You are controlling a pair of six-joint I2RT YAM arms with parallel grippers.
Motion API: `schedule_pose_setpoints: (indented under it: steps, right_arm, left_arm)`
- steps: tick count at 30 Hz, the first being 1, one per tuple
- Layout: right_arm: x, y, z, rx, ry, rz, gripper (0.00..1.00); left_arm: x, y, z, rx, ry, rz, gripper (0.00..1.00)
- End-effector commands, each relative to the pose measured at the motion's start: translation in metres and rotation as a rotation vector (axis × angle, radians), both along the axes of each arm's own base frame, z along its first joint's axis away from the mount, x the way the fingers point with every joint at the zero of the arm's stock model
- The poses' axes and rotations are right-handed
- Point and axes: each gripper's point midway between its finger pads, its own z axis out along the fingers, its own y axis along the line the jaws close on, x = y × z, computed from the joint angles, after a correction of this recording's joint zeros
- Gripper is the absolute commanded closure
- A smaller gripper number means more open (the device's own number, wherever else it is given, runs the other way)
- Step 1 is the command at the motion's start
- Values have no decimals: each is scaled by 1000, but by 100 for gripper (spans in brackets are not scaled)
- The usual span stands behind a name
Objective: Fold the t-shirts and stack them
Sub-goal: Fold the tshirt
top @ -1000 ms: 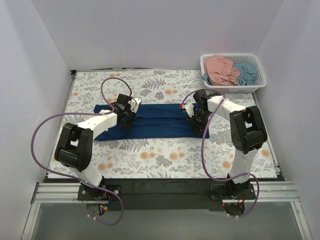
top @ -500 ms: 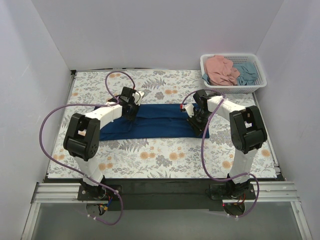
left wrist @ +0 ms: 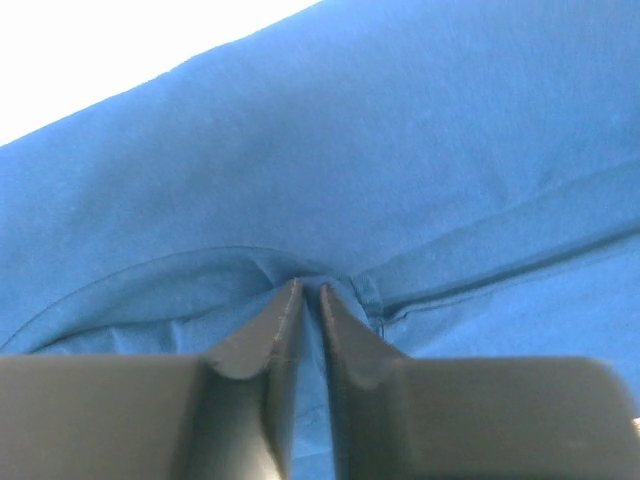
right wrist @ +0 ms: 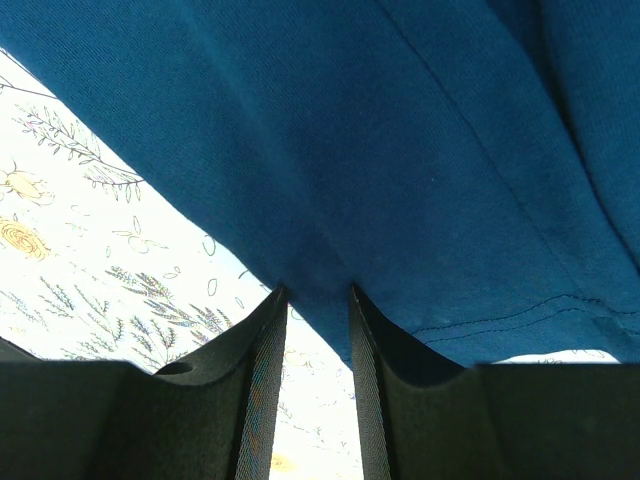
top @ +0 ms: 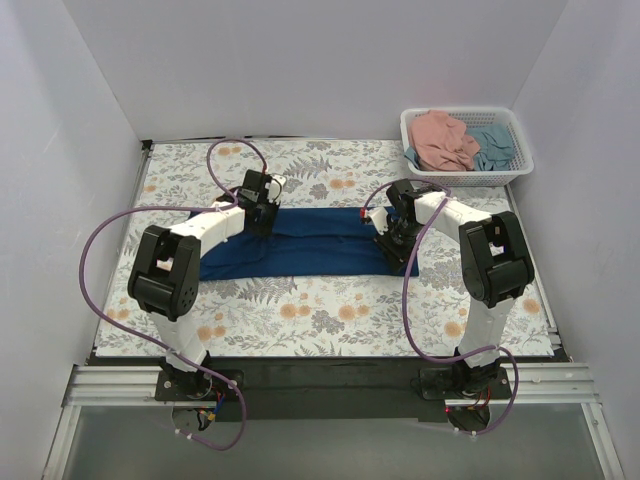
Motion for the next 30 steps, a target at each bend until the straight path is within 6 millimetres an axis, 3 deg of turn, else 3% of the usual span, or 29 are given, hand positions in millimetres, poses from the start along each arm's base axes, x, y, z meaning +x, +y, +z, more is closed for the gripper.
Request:
schedule_pose_setpoints:
  steps: [1, 2, 6, 10, 16, 20, 24, 28, 29, 30]
  right_arm:
    - [3, 1, 1, 9, -7, 6, 63]
    - [4, 3, 5, 16, -15, 5, 63]
    - [12, 18, 32, 108, -67, 13, 62]
    - [27, 26, 56, 148, -136, 16, 61]
    - [40, 28, 49, 124, -125, 26, 62]
    - [37, 29, 37, 115, -89, 28, 62]
    - [29, 29, 29, 113, -60, 34, 62]
    - [24, 30, 24, 109, -40, 38, 62]
    - [23, 30, 24, 109, -40, 40, 62]
    - [24, 29, 24, 104, -42, 39, 62]
  left_arm:
    - [23, -7, 31, -29, -112, 28, 82]
    - [21, -5, 32, -29, -115, 34, 74]
    - [9, 3, 69, -78, -169, 47, 61]
    - [-17, 27, 79, -114, -127, 85, 58]
    - [-67, 66, 48, -30, 70, 137, 61]
    - [-62, 105, 55, -40, 58, 172, 59]
    - [-56, 144, 47, -11, 103, 121, 60]
    - [-37, 170, 41, 12, 89, 93, 57]
    - [-25, 172, 47, 17, 63, 74, 57]
    - [-22, 170, 37, 5, 91, 45, 57]
